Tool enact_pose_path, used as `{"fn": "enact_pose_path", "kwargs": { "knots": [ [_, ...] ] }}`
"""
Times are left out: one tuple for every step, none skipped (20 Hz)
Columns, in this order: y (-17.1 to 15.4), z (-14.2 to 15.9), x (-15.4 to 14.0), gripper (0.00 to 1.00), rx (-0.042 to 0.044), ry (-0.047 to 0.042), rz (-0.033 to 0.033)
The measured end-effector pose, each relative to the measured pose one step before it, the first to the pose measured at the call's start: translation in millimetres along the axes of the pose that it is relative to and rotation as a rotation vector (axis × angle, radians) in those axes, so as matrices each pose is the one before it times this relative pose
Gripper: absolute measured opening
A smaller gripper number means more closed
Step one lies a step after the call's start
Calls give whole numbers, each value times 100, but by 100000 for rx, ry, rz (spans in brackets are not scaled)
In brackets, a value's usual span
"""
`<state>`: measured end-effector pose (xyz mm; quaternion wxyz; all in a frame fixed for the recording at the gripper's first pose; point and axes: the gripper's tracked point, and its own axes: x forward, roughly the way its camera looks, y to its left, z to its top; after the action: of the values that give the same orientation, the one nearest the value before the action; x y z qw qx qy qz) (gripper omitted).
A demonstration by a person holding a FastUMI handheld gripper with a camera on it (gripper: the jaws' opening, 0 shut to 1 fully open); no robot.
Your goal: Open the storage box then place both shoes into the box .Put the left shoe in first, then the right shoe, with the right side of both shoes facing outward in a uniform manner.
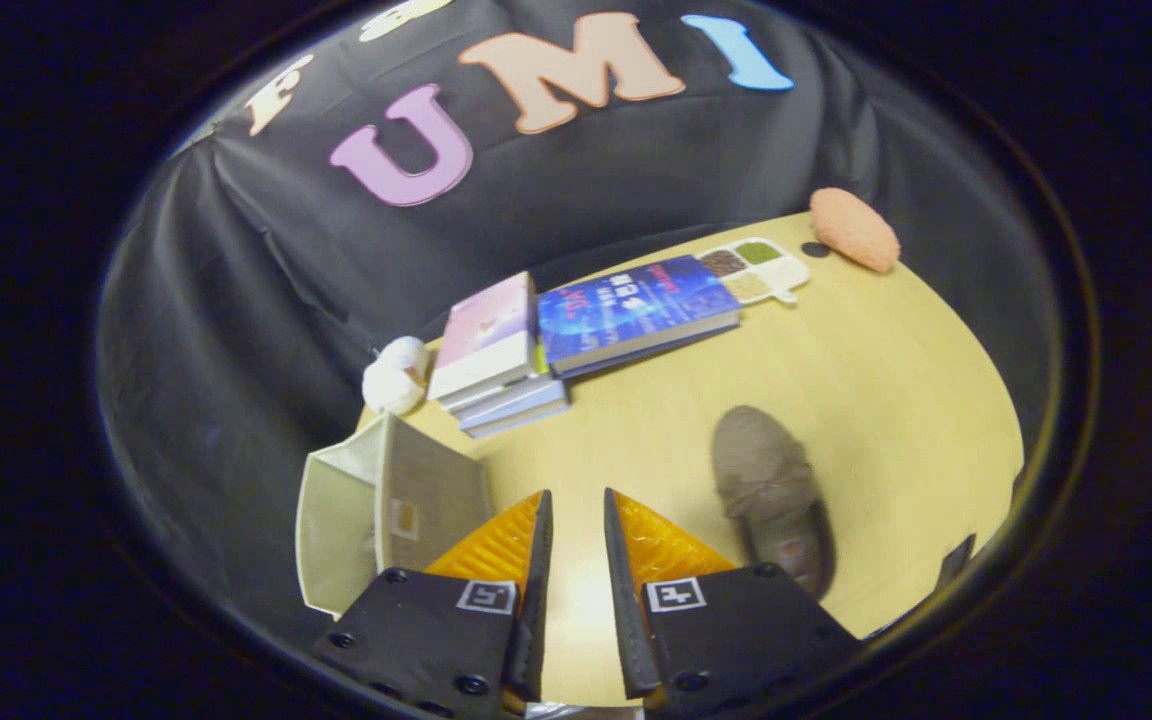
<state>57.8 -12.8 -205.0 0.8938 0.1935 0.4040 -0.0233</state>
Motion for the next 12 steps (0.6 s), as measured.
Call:
{"fn": "enact_pose_path", "kwargs": {
  "knots": [
    [-2146,-200,73,33,576,265,-2049],
    [-1404,-232,63,33,-55,357,-1620],
    [-1695,-466,161,33,-258,750,-2035],
    [-1425,-372,210,34,-35,499,-1560],
    [-1412,-562,341,34,-11,787,-1376],
    [-975,-328,164,34,-17,271,-1028],
    [-1012,-415,240,34,-168,406,-941],
    [-790,-319,155,34,-219,485,-704],
    [-808,-409,92,34,-417,425,-798],
    [-825,-235,188,33,-540,303,-991],
    [-867,-327,214,33,-471,315,-997],
    [-693,-243,171,33,-399,558,-844]
  ]
}}
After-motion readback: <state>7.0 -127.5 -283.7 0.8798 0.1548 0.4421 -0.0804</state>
